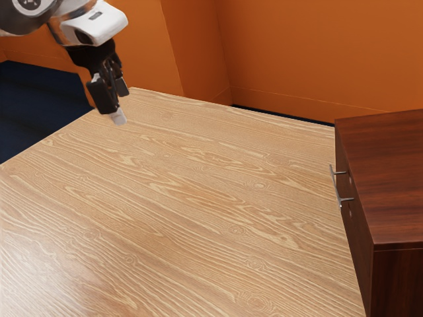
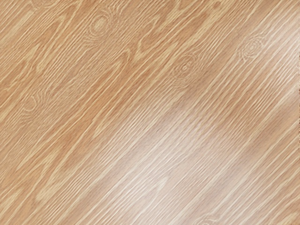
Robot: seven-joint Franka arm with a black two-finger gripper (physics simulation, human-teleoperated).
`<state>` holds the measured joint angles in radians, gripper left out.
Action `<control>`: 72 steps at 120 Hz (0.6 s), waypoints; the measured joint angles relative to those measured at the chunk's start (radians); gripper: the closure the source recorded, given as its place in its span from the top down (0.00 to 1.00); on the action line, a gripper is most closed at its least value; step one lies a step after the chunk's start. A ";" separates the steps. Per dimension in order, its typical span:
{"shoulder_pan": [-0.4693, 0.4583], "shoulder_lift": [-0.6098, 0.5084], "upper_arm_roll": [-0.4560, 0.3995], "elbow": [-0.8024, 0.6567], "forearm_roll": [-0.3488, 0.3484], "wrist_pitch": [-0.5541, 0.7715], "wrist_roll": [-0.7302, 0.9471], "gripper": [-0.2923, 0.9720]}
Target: Pull the drawer handle with one arm to open the drawer
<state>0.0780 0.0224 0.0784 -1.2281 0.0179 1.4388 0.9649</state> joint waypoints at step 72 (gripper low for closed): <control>-0.206 -0.069 -0.007 -0.212 0.010 0.004 0.202 0.77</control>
<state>-0.1283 -0.0465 0.0711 -1.4400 0.0278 1.4431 1.1667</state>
